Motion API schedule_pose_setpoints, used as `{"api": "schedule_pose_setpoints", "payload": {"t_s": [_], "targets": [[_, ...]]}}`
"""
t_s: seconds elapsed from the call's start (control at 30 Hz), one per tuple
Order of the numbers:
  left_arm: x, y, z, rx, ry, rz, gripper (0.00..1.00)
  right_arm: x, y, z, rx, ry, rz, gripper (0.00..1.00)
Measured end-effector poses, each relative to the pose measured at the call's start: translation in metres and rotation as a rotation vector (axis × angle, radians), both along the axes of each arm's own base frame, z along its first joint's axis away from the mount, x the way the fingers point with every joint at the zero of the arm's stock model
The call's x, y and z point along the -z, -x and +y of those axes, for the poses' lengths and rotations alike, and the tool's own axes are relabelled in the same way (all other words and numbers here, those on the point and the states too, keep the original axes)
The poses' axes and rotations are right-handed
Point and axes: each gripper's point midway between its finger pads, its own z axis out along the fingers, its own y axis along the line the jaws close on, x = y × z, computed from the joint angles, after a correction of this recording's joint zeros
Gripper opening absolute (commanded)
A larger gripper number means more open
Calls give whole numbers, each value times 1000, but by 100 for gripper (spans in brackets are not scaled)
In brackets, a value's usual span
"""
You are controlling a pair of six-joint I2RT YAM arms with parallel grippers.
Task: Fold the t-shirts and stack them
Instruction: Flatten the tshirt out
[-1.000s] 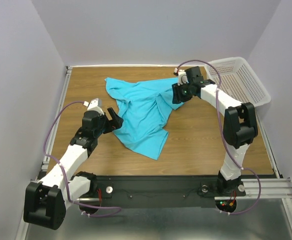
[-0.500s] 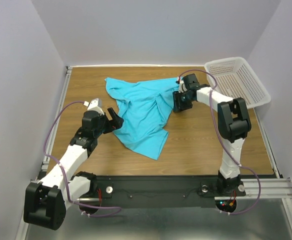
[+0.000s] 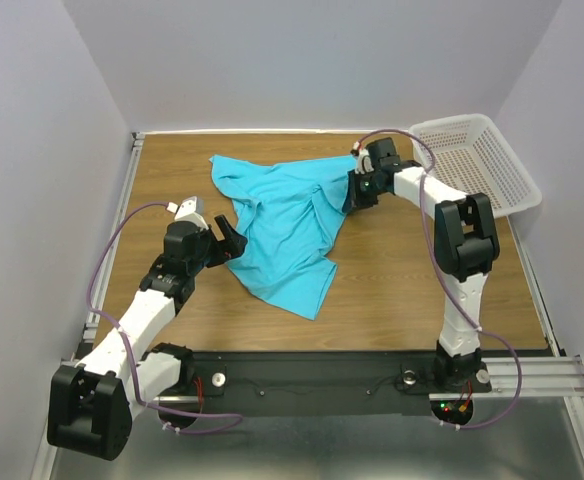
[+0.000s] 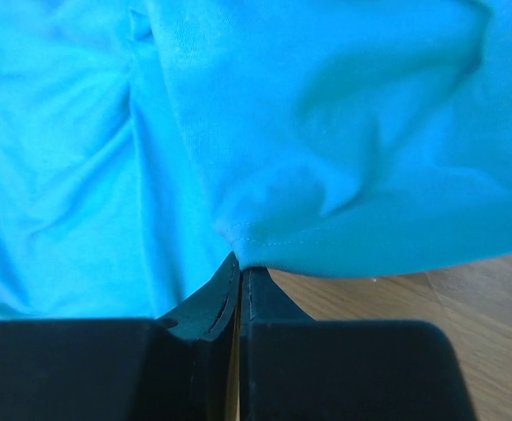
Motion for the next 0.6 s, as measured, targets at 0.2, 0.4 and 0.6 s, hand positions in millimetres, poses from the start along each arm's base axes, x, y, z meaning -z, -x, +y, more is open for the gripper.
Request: {"api": "schedule_pose_setpoints", "payload": {"t_s": [0.2, 0.4, 0.6], "targets": [[1, 0, 0, 0, -1, 3, 95, -48, -36, -12, 96, -137, -27, 1], [9, 0, -1, 5, -3, 33, 94, -91, -121, -28, 202, -211, -207, 52], [10, 0, -2, 8, -1, 37, 94, -40, -142, -35, 231, -140, -186, 63]]}}
